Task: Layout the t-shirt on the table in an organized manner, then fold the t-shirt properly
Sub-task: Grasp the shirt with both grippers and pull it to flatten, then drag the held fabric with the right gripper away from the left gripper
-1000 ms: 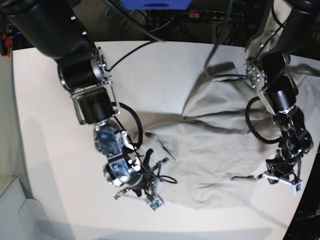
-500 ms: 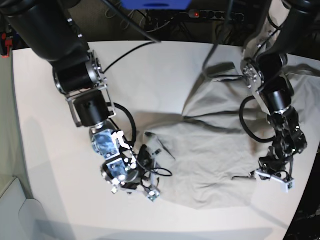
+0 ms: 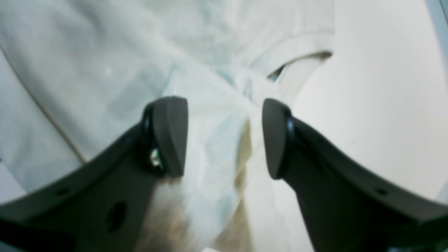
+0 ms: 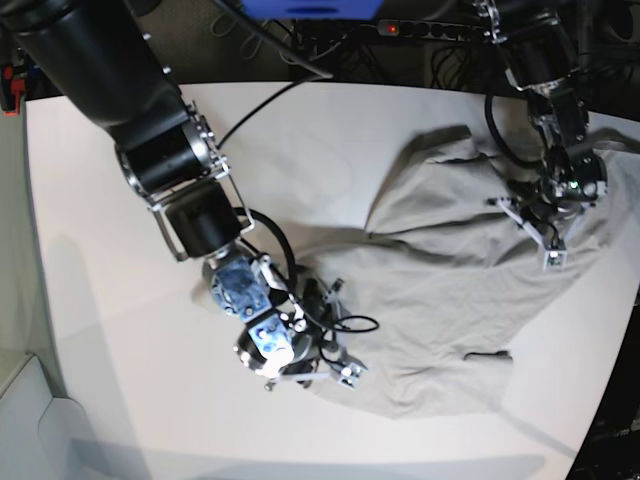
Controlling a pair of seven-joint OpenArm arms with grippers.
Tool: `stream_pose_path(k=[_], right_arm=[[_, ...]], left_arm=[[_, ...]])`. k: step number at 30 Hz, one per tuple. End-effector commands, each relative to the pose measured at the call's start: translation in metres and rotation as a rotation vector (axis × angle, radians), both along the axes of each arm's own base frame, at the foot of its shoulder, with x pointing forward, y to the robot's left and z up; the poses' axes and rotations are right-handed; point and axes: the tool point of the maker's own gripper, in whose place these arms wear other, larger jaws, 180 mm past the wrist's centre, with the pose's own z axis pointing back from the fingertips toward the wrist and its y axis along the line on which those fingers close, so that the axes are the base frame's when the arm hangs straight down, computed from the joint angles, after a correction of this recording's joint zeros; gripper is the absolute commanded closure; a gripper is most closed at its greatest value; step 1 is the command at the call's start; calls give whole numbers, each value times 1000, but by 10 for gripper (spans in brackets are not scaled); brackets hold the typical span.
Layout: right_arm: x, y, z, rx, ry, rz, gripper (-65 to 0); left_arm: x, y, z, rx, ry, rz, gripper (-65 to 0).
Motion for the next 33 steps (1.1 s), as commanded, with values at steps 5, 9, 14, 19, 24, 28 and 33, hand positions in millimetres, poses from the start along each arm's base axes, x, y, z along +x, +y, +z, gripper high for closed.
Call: stream_pose_path(k=[5, 9, 14, 19, 24, 28, 33], right_arm=[[14, 2, 14, 35, -37, 0, -342], [14, 0, 11, 39, -32, -2, -341], [9, 0, 5, 40, -20, 0, -335], [-1, -6, -17, 17, 38, -11, -202], [-14, -13, -44, 10, 110, -24, -95], [-15, -16, -45, 3, 116, -28, -43], [7, -39, -15, -64, 61, -59, -7]], left_arm=[[-30, 20, -18, 38, 96, 11, -1], [-46, 25, -39, 22, 173, 23, -1], [-53, 13, -59, 8, 240, -24, -1], [-53, 11, -59, 5, 238, -26, -1], [-50, 12, -57, 8, 230, -25, -1], [-50, 12, -57, 8, 230, -25, -1], [-49, 12, -56, 7, 228, -25, -1]])
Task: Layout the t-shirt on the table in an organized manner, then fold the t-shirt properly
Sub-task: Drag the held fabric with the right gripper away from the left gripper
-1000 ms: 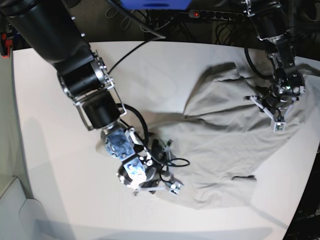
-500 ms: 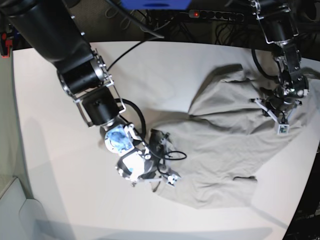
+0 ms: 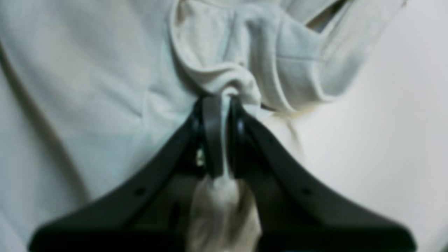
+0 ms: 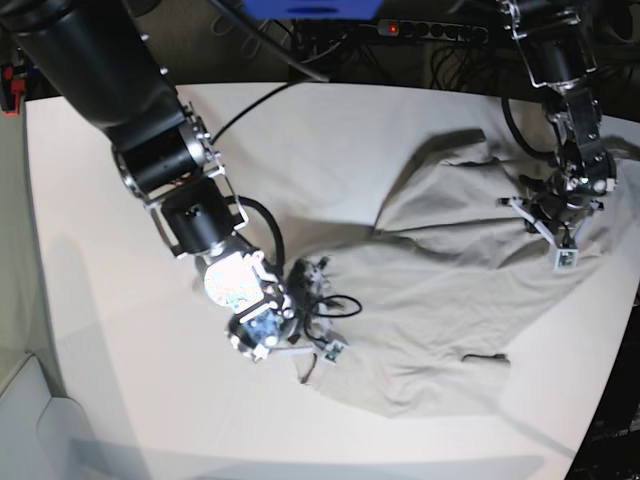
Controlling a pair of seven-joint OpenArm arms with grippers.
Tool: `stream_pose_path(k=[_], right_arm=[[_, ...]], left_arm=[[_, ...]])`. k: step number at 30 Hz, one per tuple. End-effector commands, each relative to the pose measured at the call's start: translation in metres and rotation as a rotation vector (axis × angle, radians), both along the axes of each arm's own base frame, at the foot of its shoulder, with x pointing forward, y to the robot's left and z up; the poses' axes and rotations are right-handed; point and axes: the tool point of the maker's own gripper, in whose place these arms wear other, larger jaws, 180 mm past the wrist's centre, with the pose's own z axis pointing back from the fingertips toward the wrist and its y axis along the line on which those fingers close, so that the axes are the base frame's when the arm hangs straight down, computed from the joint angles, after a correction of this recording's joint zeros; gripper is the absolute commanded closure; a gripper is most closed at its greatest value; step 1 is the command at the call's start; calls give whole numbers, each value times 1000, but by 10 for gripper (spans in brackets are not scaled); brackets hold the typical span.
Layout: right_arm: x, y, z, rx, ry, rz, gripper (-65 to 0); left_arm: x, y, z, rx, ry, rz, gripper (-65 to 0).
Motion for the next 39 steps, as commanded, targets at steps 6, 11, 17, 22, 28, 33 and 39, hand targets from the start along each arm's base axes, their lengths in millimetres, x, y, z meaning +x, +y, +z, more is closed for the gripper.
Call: stream_pose_path(k=[6, 11, 17, 22, 28, 33, 39], right_arm=[[53, -57, 114, -60, -270, -106, -6], [49, -101, 143, -116, -329, -196, -4], [37, -112, 113, -139, -249, -217, -10], [44, -79, 112, -44, -283, -168, -118], [85, -36, 156, 104, -393, -193, -187], [101, -27, 175, 91, -384, -202, -190], [75, -92, 131, -58, -270, -293, -190]], left_arm=[[-46, -2, -35, 19, 227, -2, -1], [-45, -5, -36, 13, 226, -3, -1], [-44, -7, -35, 11, 223, -6, -1], [-40, -6, -33, 12, 215, -7, -1], [-45, -7, -36, 11, 224, -6, -1], [-54, -2, -39, 18, 243, -1, -1], [-54, 7, -36, 36, 242, 1, -1]])
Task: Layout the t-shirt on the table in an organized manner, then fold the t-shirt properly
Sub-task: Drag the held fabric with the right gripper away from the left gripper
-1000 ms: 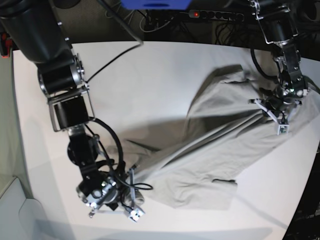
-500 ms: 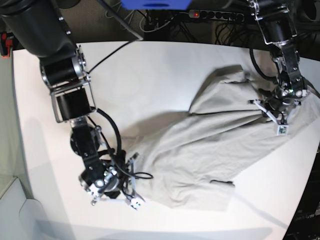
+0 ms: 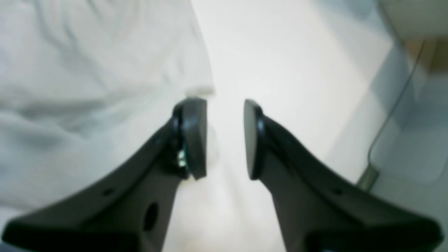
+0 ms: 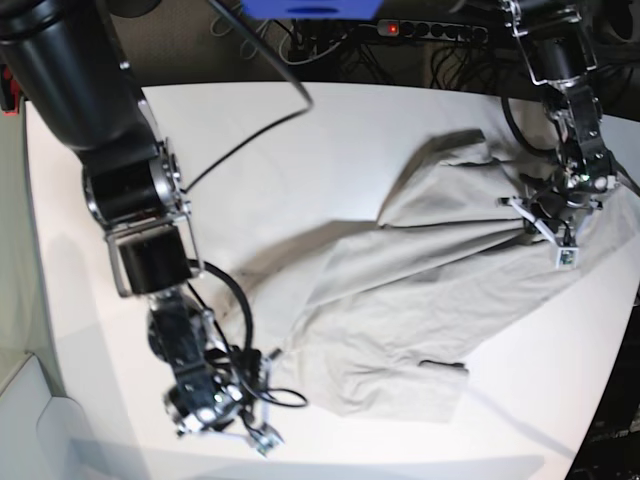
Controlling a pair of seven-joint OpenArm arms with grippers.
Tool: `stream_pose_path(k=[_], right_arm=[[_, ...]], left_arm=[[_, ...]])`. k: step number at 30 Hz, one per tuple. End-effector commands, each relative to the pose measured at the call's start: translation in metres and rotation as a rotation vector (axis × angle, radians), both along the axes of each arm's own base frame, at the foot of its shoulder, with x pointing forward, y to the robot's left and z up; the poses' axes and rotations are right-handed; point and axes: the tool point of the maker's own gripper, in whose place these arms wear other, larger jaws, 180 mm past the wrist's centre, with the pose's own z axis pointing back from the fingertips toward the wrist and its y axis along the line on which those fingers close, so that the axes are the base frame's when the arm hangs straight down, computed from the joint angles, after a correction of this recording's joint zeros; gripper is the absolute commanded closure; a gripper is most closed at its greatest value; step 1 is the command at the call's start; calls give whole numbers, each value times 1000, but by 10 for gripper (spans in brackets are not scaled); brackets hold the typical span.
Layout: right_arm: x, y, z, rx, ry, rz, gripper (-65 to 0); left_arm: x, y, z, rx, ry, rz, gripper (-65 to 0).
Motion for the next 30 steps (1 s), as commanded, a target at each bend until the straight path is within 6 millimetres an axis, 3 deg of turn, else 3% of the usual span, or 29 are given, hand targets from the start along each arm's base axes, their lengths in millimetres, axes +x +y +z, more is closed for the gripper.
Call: stream_pose_path(k=[1, 4, 7, 12, 17, 22, 24, 30], right_arm=[[6, -14, 21, -15, -63, -4, -190], [-22, -36, 14, -86, -63, 36, -196], [-54, -42, 17, -154, -79, 99, -245], [-98, -29, 9, -153, -91, 145, -373], [-127, -11, -25, -62, -36, 163, -397], [-133, 10, -60, 36, 31, 174, -397], [-125, 14, -65, 51, 44, 174, -397], [-102, 5, -77, 94, 68, 134, -397]], left_arm=[[-52, 7, -36, 52, 258, 1, -1], [-51, 7, -36, 52, 256, 1, -1], [-51, 7, -36, 52, 255, 1, -1], [-49, 7, -35, 52, 252, 1, -1], [-45, 7, -32, 52, 243, 1, -1], [-47, 8, -33, 53, 247, 1, -1], [-47, 8, -33, 53, 247, 1, -1], [-49, 8, -34, 53, 253, 1, -1]])
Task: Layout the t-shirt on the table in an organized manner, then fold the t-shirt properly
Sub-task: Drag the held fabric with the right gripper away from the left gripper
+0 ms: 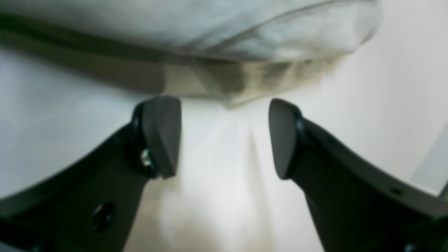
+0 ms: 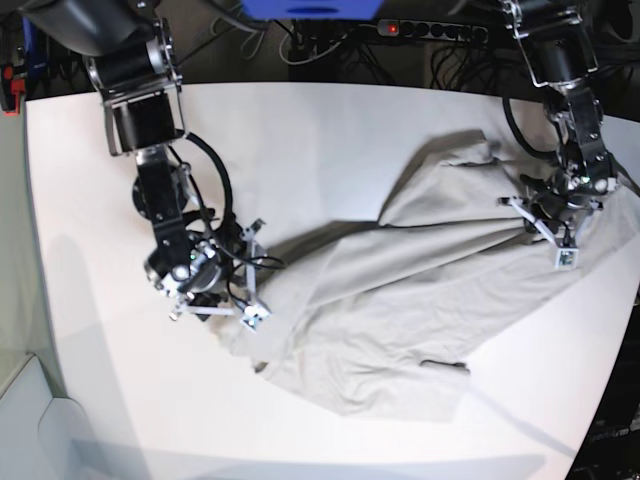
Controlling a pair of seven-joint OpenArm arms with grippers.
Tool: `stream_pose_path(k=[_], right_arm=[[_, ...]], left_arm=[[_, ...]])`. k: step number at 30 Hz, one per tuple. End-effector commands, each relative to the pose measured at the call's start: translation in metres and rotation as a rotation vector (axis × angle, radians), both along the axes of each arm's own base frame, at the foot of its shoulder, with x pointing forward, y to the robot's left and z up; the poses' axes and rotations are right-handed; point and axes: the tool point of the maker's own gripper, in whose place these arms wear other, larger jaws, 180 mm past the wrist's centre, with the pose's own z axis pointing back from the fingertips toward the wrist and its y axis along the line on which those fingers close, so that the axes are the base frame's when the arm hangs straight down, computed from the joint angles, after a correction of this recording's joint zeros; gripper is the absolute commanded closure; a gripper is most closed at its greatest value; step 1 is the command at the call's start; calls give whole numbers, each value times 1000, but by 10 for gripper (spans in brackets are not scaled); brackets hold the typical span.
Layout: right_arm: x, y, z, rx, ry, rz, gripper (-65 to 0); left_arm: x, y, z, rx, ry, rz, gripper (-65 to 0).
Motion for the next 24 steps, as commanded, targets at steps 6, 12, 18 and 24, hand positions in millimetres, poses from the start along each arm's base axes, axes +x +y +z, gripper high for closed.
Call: stream_pose_path(k=[6, 12, 18, 24], right_arm=[[29, -3, 6, 40, -9, -23, -396], [33, 6, -6, 78, 14, -17, -396], [39, 10, 0, 99, -11, -10, -363], [40, 21, -20, 142, 44, -7, -127]], left_arm=[[-55, 7, -37, 47, 249, 0, -1], [-50, 18, -19, 71, 199, 31, -1], [-45, 22, -8, 89, 166, 35, -1], [-44, 21, -8, 85, 166, 35, -1]])
